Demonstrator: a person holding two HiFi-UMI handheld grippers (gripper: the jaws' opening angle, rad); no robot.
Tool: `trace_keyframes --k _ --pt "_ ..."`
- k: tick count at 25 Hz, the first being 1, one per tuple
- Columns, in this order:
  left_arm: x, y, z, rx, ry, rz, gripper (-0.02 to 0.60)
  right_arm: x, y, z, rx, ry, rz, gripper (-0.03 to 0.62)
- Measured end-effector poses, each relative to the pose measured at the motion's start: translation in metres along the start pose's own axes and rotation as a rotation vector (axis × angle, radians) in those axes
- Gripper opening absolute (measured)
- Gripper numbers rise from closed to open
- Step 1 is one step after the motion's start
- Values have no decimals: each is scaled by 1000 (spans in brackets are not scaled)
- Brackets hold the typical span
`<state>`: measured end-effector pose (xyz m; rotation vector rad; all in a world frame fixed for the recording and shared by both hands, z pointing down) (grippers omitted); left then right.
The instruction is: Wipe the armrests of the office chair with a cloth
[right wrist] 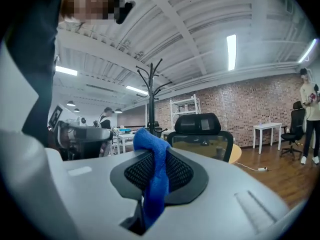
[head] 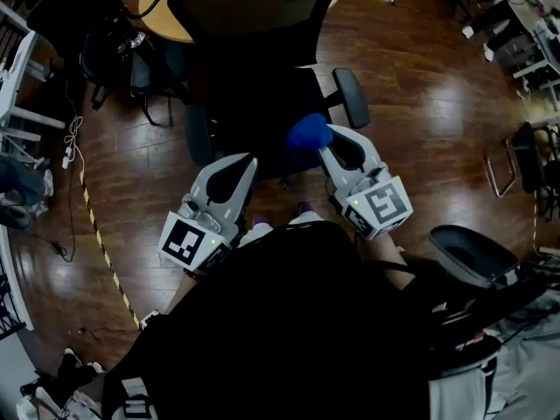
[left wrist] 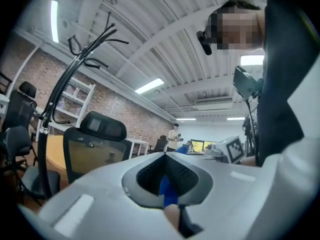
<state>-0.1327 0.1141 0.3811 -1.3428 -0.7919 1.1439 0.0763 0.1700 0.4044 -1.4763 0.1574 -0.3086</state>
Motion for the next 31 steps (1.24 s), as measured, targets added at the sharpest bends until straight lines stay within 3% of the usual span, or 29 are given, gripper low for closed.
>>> trace_keyframes --k 3,9,14,17,19,21,24,27,31 --pt "12 2 -20 -36 -30 -15 6 20 9 5 -5 -11 -35 48" --pt "11 22 -29 57 9 -86 6 23 14 0 28 39 6 46" --pt "-12 8 -21 40 58 -55 6 30 7 0 69 51 29 46" --pt "-28 -13 7 -59 103 -81 6 10 -6 -19 114 100 -3 46" --pt "-23 -38 5 -117 70 -107 6 8 -6 -16 107 136 30 46" --pt "-12 -52 -19 -120 31 -133 6 22 2 -8 83 156 92 46" --pt "-3 -38 -43 -87 -12 -154 6 34 11 -3 64 149 118 46" --pt "-5 -28 -49 -74 -21 -132 6 31 8 -6 78 149 62 46" --pt "-5 -34 -52 -81 -16 -44 6 21 0 3 57 182 19 46"
Point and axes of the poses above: the fingertips, and each gripper's own axes: z backward along the fingers, x to its right, y out of its top, the point moved 8 cm from there along z, backward along the fingers, and after that the axes turned 6 degrees about x, right-handed, at the moved point
